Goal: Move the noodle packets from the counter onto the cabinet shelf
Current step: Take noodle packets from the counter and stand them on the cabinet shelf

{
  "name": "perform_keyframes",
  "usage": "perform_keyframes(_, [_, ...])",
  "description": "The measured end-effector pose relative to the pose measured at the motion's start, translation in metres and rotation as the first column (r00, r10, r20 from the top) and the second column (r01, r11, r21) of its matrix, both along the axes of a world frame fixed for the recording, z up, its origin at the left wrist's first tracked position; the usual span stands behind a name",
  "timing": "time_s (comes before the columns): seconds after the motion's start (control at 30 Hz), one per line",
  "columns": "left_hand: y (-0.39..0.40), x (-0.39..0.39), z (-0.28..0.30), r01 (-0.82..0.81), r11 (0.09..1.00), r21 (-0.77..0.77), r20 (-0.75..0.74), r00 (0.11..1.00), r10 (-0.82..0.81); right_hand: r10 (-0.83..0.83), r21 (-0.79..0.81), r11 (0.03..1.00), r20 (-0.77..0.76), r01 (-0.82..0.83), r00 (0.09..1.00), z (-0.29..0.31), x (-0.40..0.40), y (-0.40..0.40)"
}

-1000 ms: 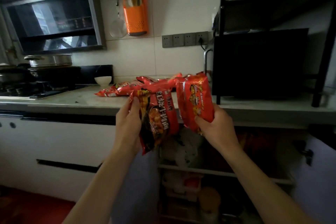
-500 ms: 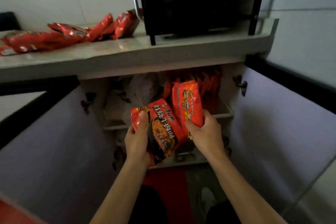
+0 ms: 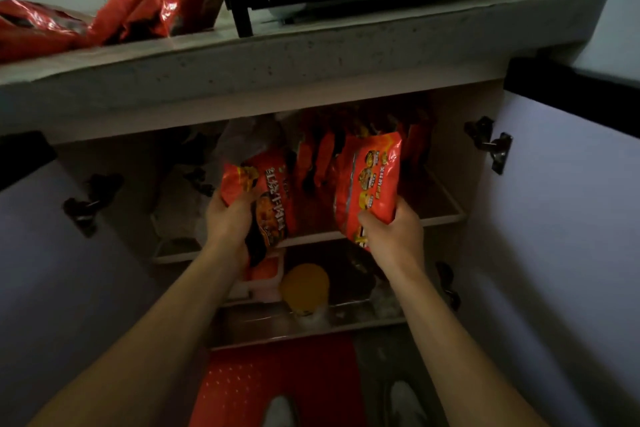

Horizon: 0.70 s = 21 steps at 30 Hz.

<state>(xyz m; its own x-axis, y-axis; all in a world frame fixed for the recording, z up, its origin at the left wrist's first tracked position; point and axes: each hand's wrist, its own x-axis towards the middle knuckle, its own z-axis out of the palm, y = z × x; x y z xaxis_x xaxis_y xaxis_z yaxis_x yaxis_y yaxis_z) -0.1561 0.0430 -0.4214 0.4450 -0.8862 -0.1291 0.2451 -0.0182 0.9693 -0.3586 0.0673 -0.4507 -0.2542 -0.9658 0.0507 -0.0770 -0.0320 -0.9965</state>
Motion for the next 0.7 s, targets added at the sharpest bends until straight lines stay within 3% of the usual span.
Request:
perform_keyframes(0.17, [-0.066,-0.003,-0.004,-0.056,0.992,-0.111,0.048,0.997,0.062,-0.025,0.006,1.0,0.046,0.025,0.999,-0.012,0.002,-0.03])
perform_keyframes(0.3, [-0.117,-0.006,-0.01,-0.105,0.979,-0.177,0.249,0.957,0.148,-0.011,-0.03,0.999,0.033,0.012,0.999,-0.018,0.001,-0.04])
perform_keyframes(0.4, [-0.15,0.0,-0.023,-0.059,0.994,-0.094,0.373,0.923,0.09,0.017,-0.043,0.999,0.036,-0.016,0.999,-0.021,-0.004,-0.046])
perform_keyframes(0.57, [-0.169,-0.009,-0.043,0.215,0.969,0.122,0.329,0.913,-0.243,0.027,-0.029,0.999,0.049,-0.026,0.998,-0.026,-0.009,-0.049])
perform_keyframes(0.7, [-0.179,-0.007,-0.048,0.155,0.968,0.196,0.51,0.827,-0.235,0.05,-0.048,0.998,0.0,-0.05,0.999,-0.027,-0.015,-0.052])
